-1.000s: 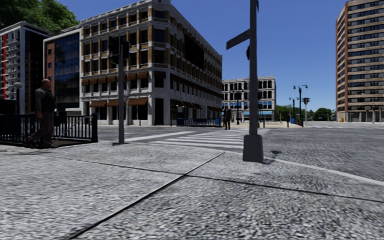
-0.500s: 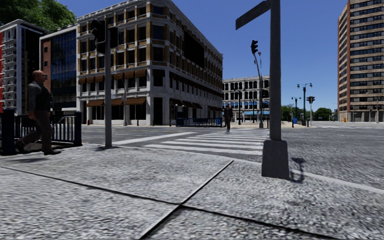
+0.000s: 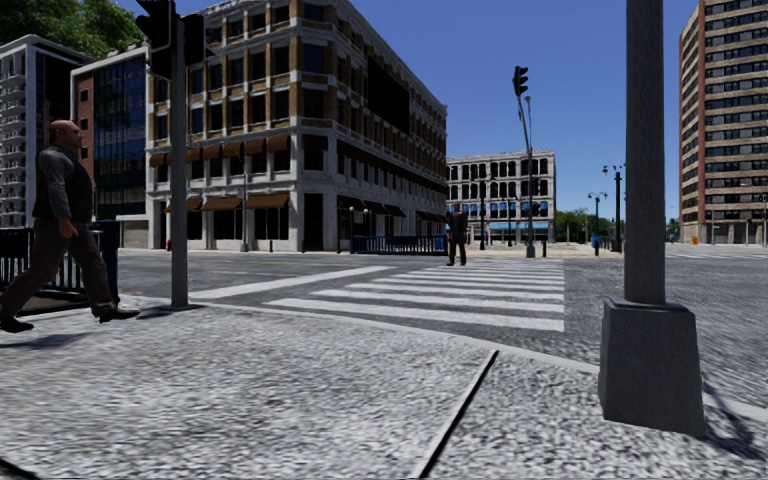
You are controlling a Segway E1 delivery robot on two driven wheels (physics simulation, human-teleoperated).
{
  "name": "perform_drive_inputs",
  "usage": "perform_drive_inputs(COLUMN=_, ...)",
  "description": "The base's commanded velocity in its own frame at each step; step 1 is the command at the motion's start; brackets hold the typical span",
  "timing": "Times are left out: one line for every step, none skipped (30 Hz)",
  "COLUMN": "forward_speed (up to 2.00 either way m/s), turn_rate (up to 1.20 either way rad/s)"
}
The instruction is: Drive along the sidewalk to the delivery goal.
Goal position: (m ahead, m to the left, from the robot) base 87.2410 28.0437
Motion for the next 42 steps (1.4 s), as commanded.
perform_drive_inputs(forward_speed=2.0, turn_rate=-0.11)
perform_drive_inputs(forward_speed=2.0, turn_rate=-0.11)
perform_drive_inputs(forward_speed=2.0, turn_rate=-0.13)
perform_drive_inputs(forward_speed=2.0, turn_rate=-0.18)
perform_drive_inputs(forward_speed=2.0, turn_rate=-0.28)
perform_drive_inputs(forward_speed=2.0, turn_rate=-0.28)
perform_drive_inputs(forward_speed=2.0, turn_rate=-0.42)
perform_drive_inputs(forward_speed=2.0, turn_rate=-0.51)
perform_drive_inputs(forward_speed=2.0, turn_rate=-0.54)
perform_drive_inputs(forward_speed=2.0, turn_rate=-0.54)
perform_drive_inputs(forward_speed=2.0, turn_rate=-0.54)
perform_drive_inputs(forward_speed=2.0, turn_rate=-0.54)
perform_drive_inputs(forward_speed=2.0, turn_rate=-0.54)
perform_drive_inputs(forward_speed=2.0, turn_rate=-0.54)
perform_drive_inputs(forward_speed=2.0, turn_rate=-0.54)
perform_drive_inputs(forward_speed=2.0, turn_rate=-0.54)
perform_drive_inputs(forward_speed=2.0, turn_rate=-0.54)
perform_drive_inputs(forward_speed=2.0, turn_rate=-0.54)
perform_drive_inputs(forward_speed=2.0, turn_rate=-0.54)
perform_drive_inputs(forward_speed=2.0, turn_rate=-0.54)
perform_drive_inputs(forward_speed=2.0, turn_rate=-0.54)
perform_drive_inputs(forward_speed=2.0, turn_rate=-0.42)
perform_drive_inputs(forward_speed=2.0, turn_rate=-0.42)
perform_drive_inputs(forward_speed=2.0, turn_rate=0.0)
perform_drive_inputs(forward_speed=2.0, turn_rate=0.0)
perform_drive_inputs(forward_speed=2.0, turn_rate=0.0)
perform_drive_inputs(forward_speed=2.0, turn_rate=0.0)
perform_drive_inputs(forward_speed=2.0, turn_rate=0.0)
perform_drive_inputs(forward_speed=2.0, turn_rate=0.0)
perform_drive_inputs(forward_speed=2.0, turn_rate=0.0)
perform_drive_inputs(forward_speed=2.0, turn_rate=0.0)
perform_drive_inputs(forward_speed=2.0, turn_rate=0.0)
perform_drive_inputs(forward_speed=2.0, turn_rate=-0.03)
perform_drive_inputs(forward_speed=2.0, turn_rate=-0.03)
perform_drive_inputs(forward_speed=2.0, turn_rate=-0.26)
perform_drive_inputs(forward_speed=2.0, turn_rate=-0.37)
perform_drive_inputs(forward_speed=2.0, turn_rate=-0.4)
perform_drive_inputs(forward_speed=2.0, turn_rate=-0.38)
perform_drive_inputs(forward_speed=2.0, turn_rate=-0.38)
perform_drive_inputs(forward_speed=2.0, turn_rate=-0.23)
perform_drive_inputs(forward_speed=2.0, turn_rate=-0.14)
perform_drive_inputs(forward_speed=2.0, turn_rate=-0.14)
